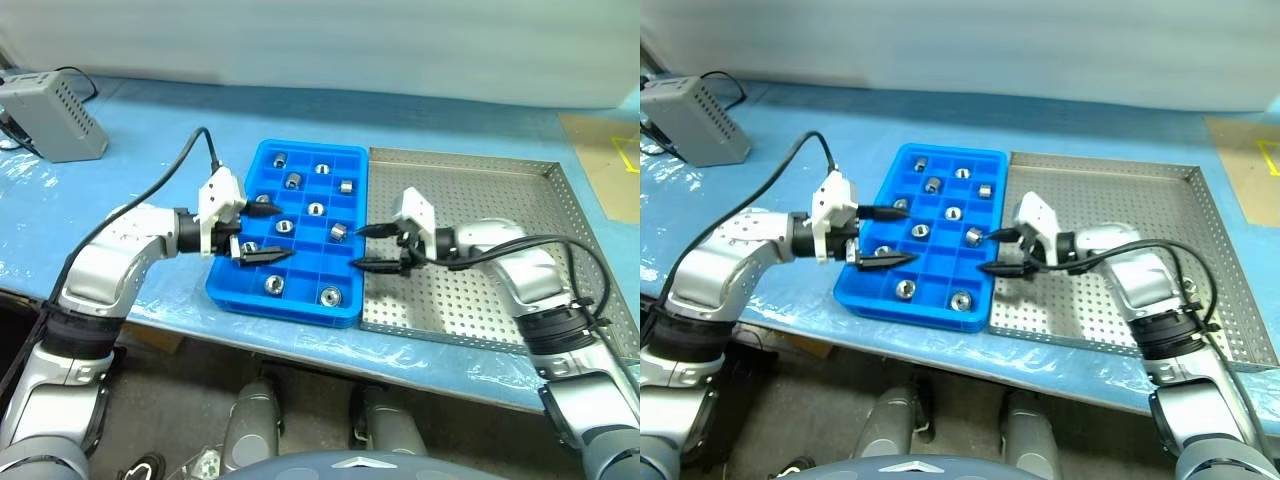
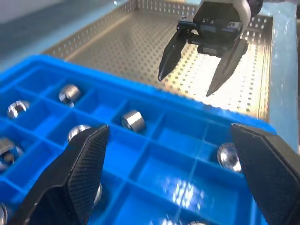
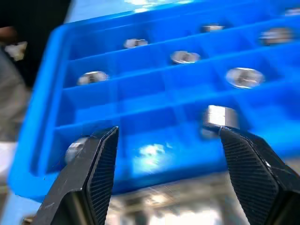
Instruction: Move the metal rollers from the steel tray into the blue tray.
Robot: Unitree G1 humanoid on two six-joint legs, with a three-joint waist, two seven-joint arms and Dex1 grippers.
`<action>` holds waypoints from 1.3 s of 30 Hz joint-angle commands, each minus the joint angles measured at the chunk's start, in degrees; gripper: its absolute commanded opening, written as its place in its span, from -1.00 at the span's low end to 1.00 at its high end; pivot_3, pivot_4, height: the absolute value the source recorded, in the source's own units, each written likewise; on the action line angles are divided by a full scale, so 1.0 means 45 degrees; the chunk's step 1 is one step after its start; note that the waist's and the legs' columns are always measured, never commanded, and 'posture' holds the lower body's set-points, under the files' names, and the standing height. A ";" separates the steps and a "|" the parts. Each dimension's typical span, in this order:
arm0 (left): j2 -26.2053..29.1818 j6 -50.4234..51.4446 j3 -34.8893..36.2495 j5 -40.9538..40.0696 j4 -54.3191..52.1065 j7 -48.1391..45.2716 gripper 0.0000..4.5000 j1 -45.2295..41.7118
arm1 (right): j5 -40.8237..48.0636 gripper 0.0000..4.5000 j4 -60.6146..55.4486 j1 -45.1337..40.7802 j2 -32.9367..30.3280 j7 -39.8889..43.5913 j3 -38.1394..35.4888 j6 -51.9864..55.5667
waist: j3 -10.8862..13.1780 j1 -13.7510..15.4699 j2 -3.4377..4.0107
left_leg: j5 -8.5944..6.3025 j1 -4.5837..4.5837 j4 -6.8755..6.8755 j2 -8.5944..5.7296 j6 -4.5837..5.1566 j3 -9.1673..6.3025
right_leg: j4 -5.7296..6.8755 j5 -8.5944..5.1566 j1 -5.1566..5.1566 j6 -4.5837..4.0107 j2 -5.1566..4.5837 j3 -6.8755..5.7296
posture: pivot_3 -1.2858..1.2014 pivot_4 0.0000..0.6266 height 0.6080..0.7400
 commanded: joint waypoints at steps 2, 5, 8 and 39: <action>-0.0706 -0.0636 -0.0556 0.0085 0.0808 -0.0602 0.95 -0.0778 | 0.0407 0.58 0.0233 0.0246 -0.1240 -0.0443 -0.2021 0.0302 | -0.0003 -0.0173 0.0001 | -0.0007 -0.0004 0.0002 -0.0002 0.0013 0.0005 | -0.0007 0.0000 0.0002 0.0000 0.0000 0.0001 | -0.20 -0.52 1.00; -0.1465 -0.0934 -0.0764 0.0111 0.1847 -0.0866 0.95 -0.1534 | 0.0296 0.58 0.0368 0.1062 -0.2350 -0.0398 -0.2927 0.0220 | -0.0002 -0.0296 -0.0001 | -0.0013 -0.0011 0.0000 0.0003 0.0023 0.0007 | -0.0021 -0.0001 0.0000 0.0000 0.0006 0.0000 | -0.22 -0.52 1.00; -0.2024 -0.1285 -0.0999 0.0286 0.2620 -0.1131 0.95 -0.2024 | -0.0333 0.58 0.1123 0.1792 -0.3060 -0.1076 -0.3688 -0.0618 | -0.0003 -0.0485 0.0001 | -0.0015 -0.0016 0.0007 0.0008 0.0028 0.0009 | -0.0030 0.0000 0.0000 0.0000 0.0012 0.0000 | -0.28 -0.52 1.00; -0.2562 -0.1882 -0.1093 0.0740 0.3426 -0.1815 0.95 -0.2060 | -0.1250 0.58 0.5441 0.3895 -0.2672 -0.2996 -0.5056 -0.3027 | -0.0014 -0.1306 0.0018 | -0.0080 -0.0044 0.0112 -0.0003 0.0133 0.0019 | -0.0067 0.0008 0.0036 0.0019 0.0011 -0.0003 | -0.30 -0.52 1.00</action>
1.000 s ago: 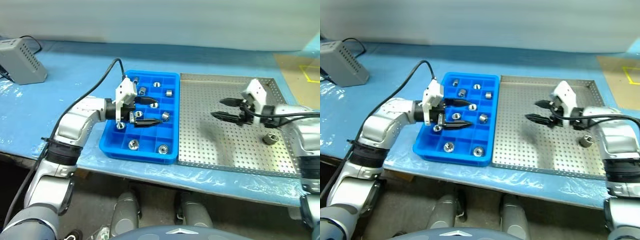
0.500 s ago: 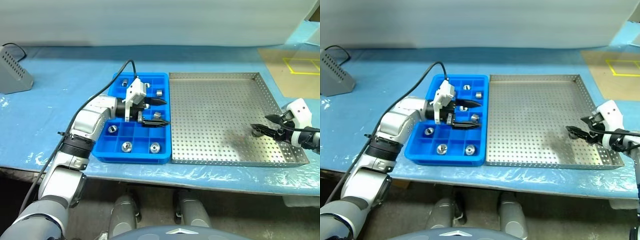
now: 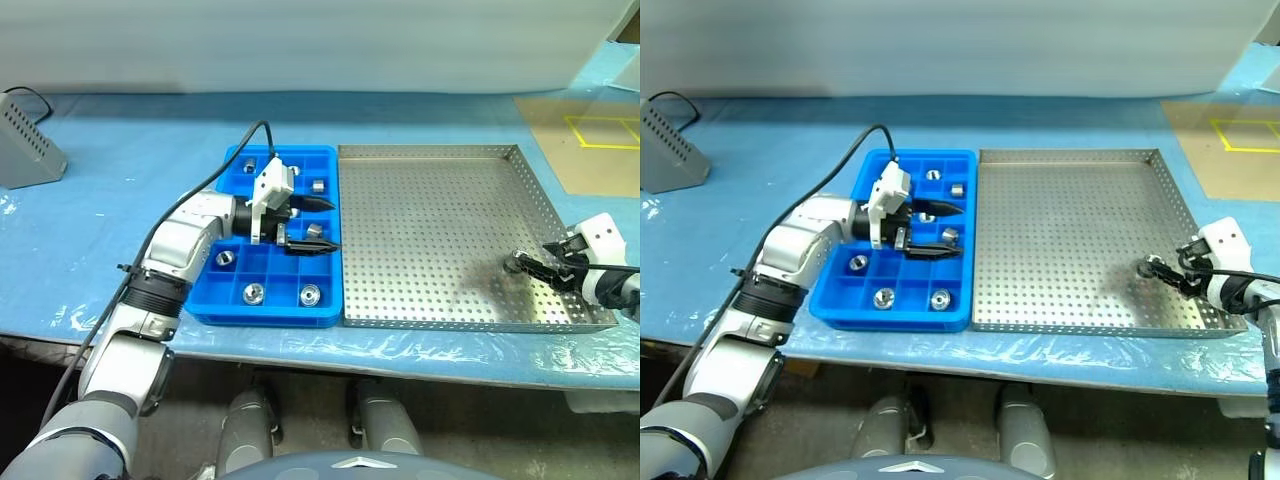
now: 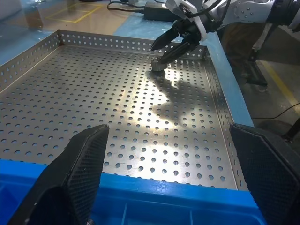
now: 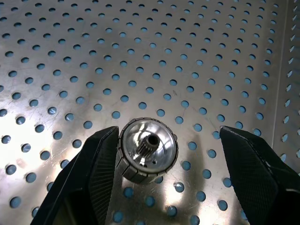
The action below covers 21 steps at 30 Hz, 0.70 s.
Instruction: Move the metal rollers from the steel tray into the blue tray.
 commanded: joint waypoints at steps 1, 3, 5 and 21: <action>0.0169 0.0074 0.0316 -0.0113 -0.0452 0.0086 0.95 0.0016 | -0.0087 0.58 0.0225 -0.0232 0.0277 0.0082 0.0260 -0.0437 | 0.0000 0.0017 0.0000 | 0.0000 0.0000 0.0000 0.0002 0.0000 0.0000 | 0.0000 0.0000 0.0002 0.0000 0.0000 -0.0003 | -0.30 -0.52 1.00; 0.0197 0.0114 0.0322 -0.0135 -0.0518 0.0108 0.95 0.0048 | -0.0106 0.58 0.0374 -0.0311 0.0416 0.0130 0.0386 -0.0525 | -0.0001 0.0024 0.0001 | -0.0001 -0.0002 0.0000 0.0002 0.0003 0.0000 | 0.0000 0.0000 0.0002 0.0000 0.0000 -0.0003 | -0.29 -0.52 1.00; 0.0211 0.0119 0.0317 -0.0100 -0.0496 0.0143 0.95 0.0041 | -0.0208 0.58 0.0575 -0.0393 0.0554 0.0068 0.0548 -0.0665 | -0.0002 0.0022 0.0003 | -0.0002 -0.0005 0.0001 -0.0001 0.0005 0.0001 | 0.0000 0.0001 0.0002 -0.0001 -0.0001 -0.0003 | -0.29 -0.52 1.00; 0.0412 -0.0047 0.0342 0.0099 -0.0247 0.0176 0.95 0.0066 | -0.0259 -0.26 0.0702 -0.0333 0.0733 0.0189 0.0782 -0.1223 | -0.0002 0.0029 -0.0001 | -0.0009 0.0008 0.0024 -0.0003 0.0013 0.0002 | -0.0002 0.0000 0.0033 -0.0001 -0.0006 -0.0003 | -0.29 -0.52 1.00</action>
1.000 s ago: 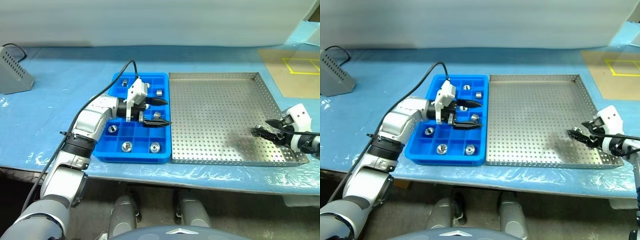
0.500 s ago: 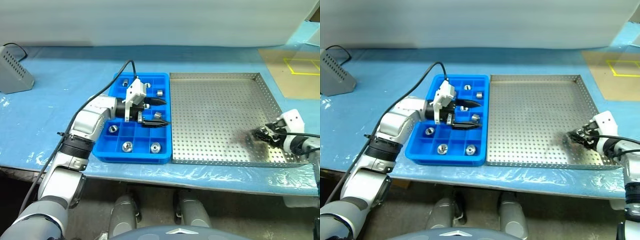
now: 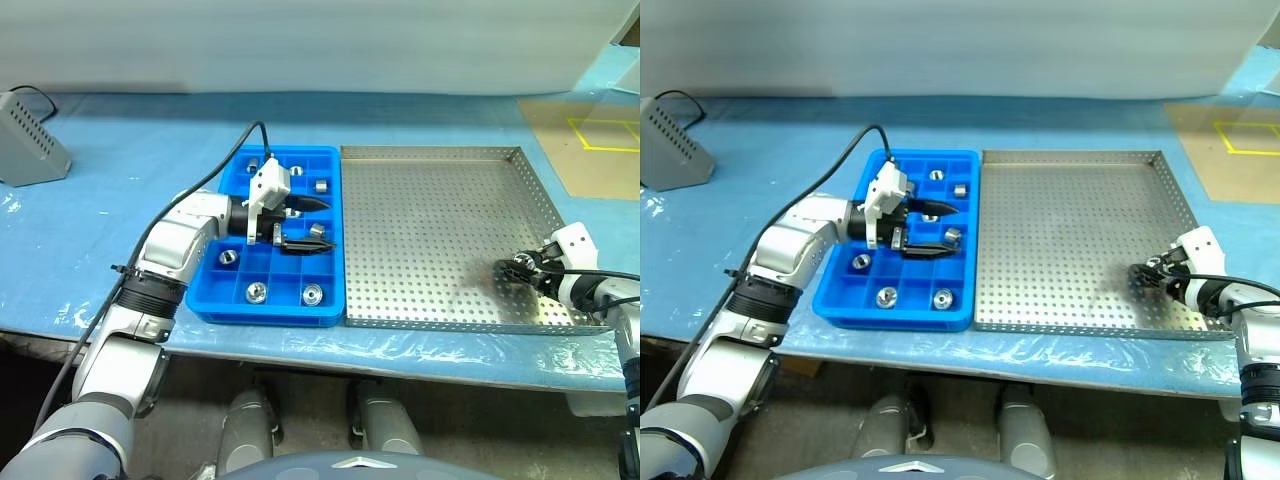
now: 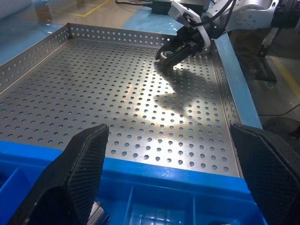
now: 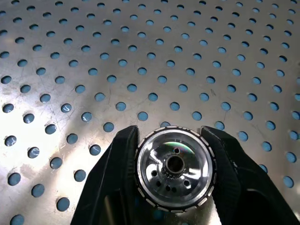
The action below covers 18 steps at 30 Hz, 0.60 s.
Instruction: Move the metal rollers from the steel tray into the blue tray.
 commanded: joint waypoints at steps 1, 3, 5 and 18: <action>0.0154 -0.0195 0.0333 -0.0028 -0.0163 0.0020 0.95 -0.0021 | -0.0109 -0.26 -0.0491 0.0030 0.0067 -0.0155 0.0102 0.0065 | 0.0000 -0.0008 0.0000 | 0.0000 0.0000 0.0000 0.0003 0.0000 0.0000 | 0.0000 0.0000 -0.0001 0.0000 0.0001 0.0000 | -0.29 -0.52 1.00; 0.0317 -0.0252 0.0469 0.0006 -0.0132 0.0069 0.95 0.0003 | 0.0183 -0.26 -0.1522 -0.0064 0.0160 0.0176 0.0268 0.0465 | 0.0000 -0.0036 0.0000 | -0.0001 0.0001 -0.0003 0.0004 -0.0001 0.0000 | 0.0000 0.0000 -0.0005 0.0000 0.0002 0.0000 | -0.29 -0.52 1.00; 0.0560 -0.0279 0.0606 -0.0006 -0.0166 0.0057 0.95 0.0054 | 0.0594 -0.26 -0.2724 -0.0222 0.0273 0.0505 0.0456 0.1107 | 0.0001 -0.0083 0.0003 | 0.0000 -0.0003 -0.0008 0.0010 -0.0001 -0.0001 | 0.0004 0.0000 -0.0023 0.0001 0.0006 0.0000 | -0.28 -0.52 1.00; 0.3371 -0.0286 0.2116 0.0228 -0.0792 0.0425 0.95 0.0840 | 0.1616 -0.26 -0.6380 -0.4963 0.3434 0.2587 0.5008 0.3411 | 0.0001 0.0318 0.0010 | 0.0022 -0.0021 -0.0068 0.0026 -0.0040 0.0000 | 0.0016 0.0000 -0.0070 -0.0003 0.0008 -0.0004 | -0.11 -0.52 1.00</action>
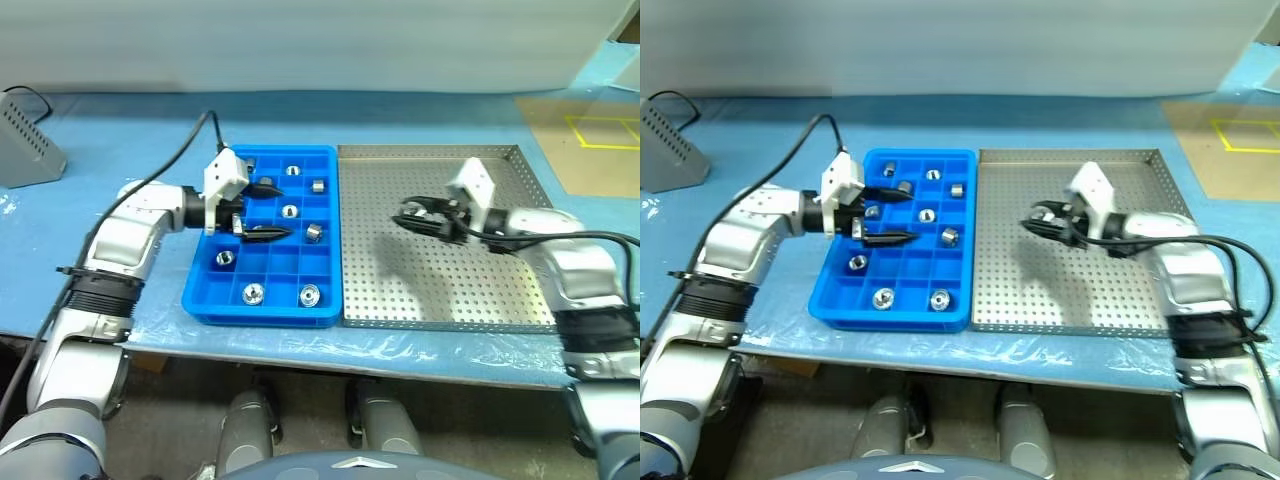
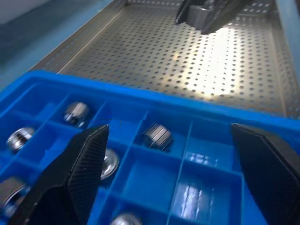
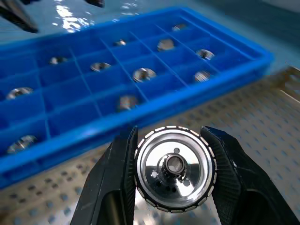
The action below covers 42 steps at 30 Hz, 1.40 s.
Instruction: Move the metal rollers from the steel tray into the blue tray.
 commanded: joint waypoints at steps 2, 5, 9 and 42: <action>0.1072 0.0634 0.0955 -0.0467 -0.1892 0.0018 0.95 0.1179 | -0.0213 -0.26 0.0120 -0.1105 0.1200 0.0776 0.1516 -0.0525 | 0.0001 0.0263 -0.0002 | 0.0004 -0.0011 -0.0028 -0.0006 -0.0011 0.0002 | -0.0005 -0.0001 -0.0020 -0.0003 -0.0004 0.0001 | -0.09 -0.52 1.00; 0.1927 0.0926 0.1169 -0.0479 -0.3298 -0.0053 0.95 0.2738 | -0.0528 -0.26 0.0772 -0.1648 0.1976 0.1218 0.2295 -0.1017 | 0.0003 0.0533 -0.0006 | 0.0007 -0.0028 -0.0048 -0.0001 -0.0026 0.0002 | -0.0005 -0.0004 -0.0048 -0.0008 -0.0004 -0.0001 | -0.04 -0.52 1.00; 0.2291 0.1561 0.1793 -0.0985 -0.4617 0.0371 0.95 0.4018 | -0.0879 -0.26 0.1853 -0.2027 0.2530 0.1725 0.2777 -0.1657 | 0.0006 0.0906 -0.0016 | 0.0017 -0.0032 -0.0054 0.0008 -0.0048 0.0002 | 0.0000 -0.0004 -0.0056 -0.0009 -0.0004 -0.0001 | 0.01 -0.52 1.00; -0.1926 0.0208 0.0428 0.0159 -0.1578 0.3837 0.95 0.1797 | -0.0545 0.59 0.0774 -0.0332 0.2383 -0.2274 -0.2150 -0.0557 | -0.0010 0.1055 -0.0063 | 0.0065 0.0039 -0.0053 0.0005 -0.0125 0.0000 | 0.0073 -0.0002 -0.0026 -0.0009 -0.0003 0.0023 | -0.13 -0.52 1.00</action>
